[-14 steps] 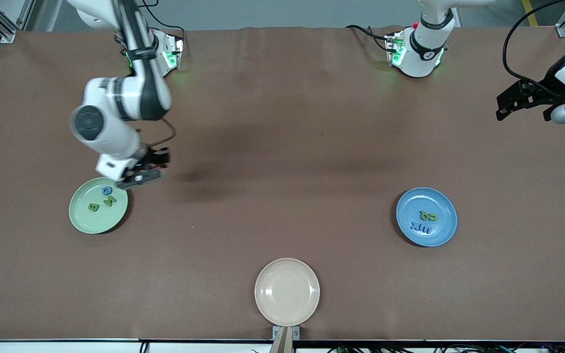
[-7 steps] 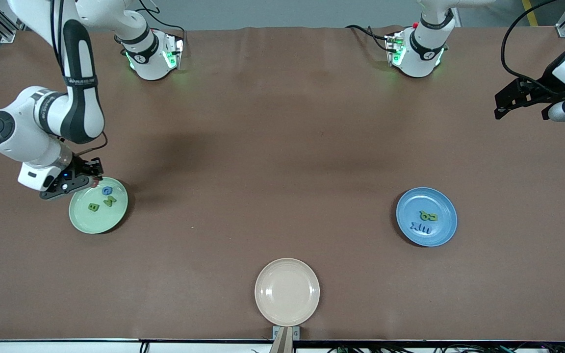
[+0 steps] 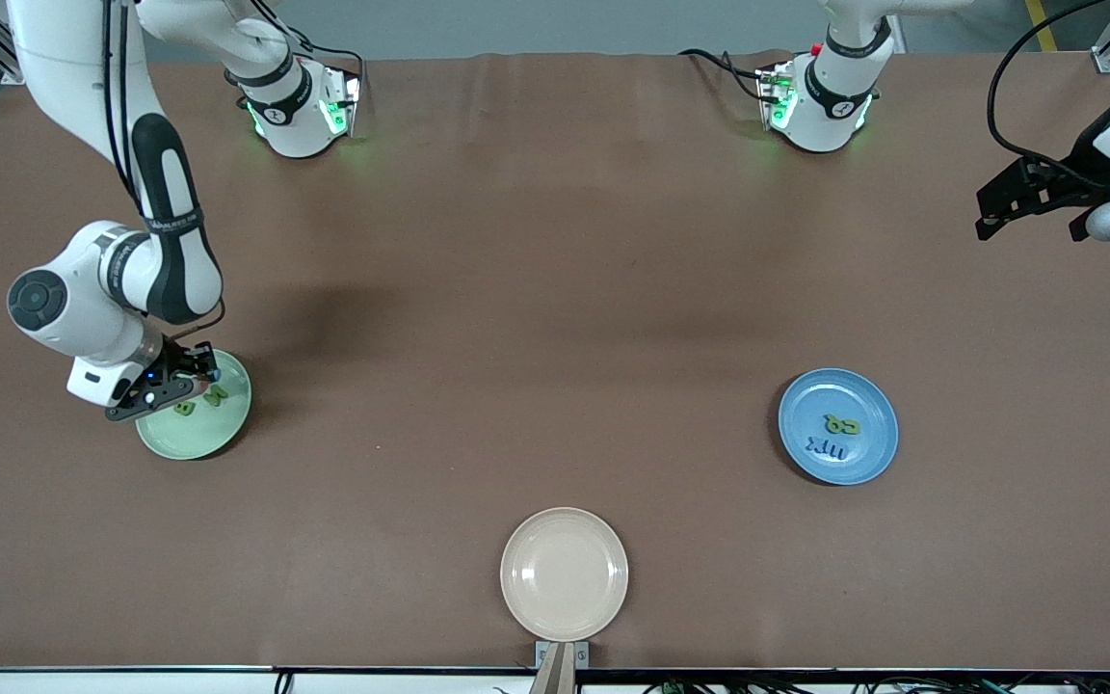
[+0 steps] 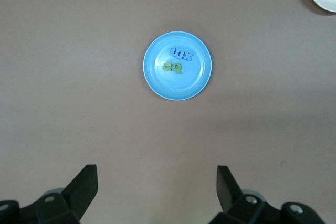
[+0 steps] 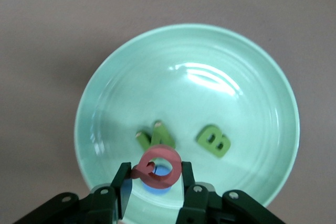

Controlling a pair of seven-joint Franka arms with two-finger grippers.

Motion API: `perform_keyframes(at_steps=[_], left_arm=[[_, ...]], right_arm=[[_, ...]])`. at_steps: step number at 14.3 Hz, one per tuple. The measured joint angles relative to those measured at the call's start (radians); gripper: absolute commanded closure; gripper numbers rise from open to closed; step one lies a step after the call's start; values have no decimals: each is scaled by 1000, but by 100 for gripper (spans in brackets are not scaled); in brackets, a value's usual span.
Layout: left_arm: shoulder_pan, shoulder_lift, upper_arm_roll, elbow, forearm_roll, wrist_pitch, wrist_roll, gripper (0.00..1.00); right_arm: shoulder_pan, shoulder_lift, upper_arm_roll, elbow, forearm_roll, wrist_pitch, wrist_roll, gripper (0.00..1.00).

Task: Sort upper and lower case letters into plates
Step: 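Place the pink o on the green plate with the right gripper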

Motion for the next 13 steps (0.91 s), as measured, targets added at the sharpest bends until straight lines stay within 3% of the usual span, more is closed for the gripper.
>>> perform_keyframes(at_steps=[3, 4, 5, 6, 10, 13], left_arm=[[0, 1, 0, 0, 0, 1, 0, 0], [0, 1, 0, 0, 0, 1, 0, 0], [1, 1, 0, 0, 0, 1, 0, 0], [1, 1, 0, 0, 0, 1, 0, 0], [2, 1, 1, 0, 0, 2, 0, 0], [1, 1, 1, 0, 0, 3, 0, 0]], right_arm=[[-100, 58, 86, 84, 0, 0, 0, 63], [-116, 75, 99, 104, 0, 0, 0, 50], [-123, 88, 105, 118, 0, 0, 0, 18], [-126, 96, 108, 128, 0, -1, 0, 6], [-122, 99, 118, 148, 8, -31, 3, 2], [-102, 62, 122, 169, 15, -157, 129, 2]])
